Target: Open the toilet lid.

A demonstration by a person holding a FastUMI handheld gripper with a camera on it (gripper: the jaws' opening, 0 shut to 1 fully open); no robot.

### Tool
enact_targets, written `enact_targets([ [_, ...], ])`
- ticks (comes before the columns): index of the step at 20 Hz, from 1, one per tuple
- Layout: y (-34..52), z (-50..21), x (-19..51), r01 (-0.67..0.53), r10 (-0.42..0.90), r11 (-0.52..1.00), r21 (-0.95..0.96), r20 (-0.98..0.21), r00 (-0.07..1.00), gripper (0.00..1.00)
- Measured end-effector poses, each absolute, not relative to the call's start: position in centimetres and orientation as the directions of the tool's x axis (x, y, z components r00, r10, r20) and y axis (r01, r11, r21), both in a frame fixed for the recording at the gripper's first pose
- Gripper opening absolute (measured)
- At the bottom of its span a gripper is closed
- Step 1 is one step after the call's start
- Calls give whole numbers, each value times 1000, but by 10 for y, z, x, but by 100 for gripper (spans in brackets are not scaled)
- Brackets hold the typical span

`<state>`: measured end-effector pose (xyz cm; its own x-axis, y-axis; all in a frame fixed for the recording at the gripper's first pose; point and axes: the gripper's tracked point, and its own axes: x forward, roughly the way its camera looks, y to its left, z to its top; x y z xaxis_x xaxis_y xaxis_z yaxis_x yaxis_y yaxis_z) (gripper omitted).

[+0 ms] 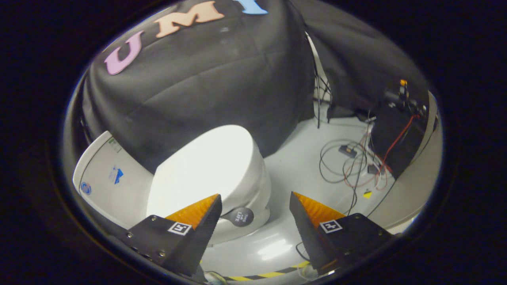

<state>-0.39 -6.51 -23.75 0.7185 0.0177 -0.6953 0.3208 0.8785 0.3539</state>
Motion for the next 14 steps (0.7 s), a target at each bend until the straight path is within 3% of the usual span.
enact_targets([
  [5,-30,-283,-20,371,215,783,499,-778,590,95],
  [9,-22,-278,-11,344,274,761,550,-754,597,95],
  [12,-8,-274,-8,369,325,703,608,-736,594,53],
  [14,-8,-279,-5,386,325,688,615,-736,594,54],
])
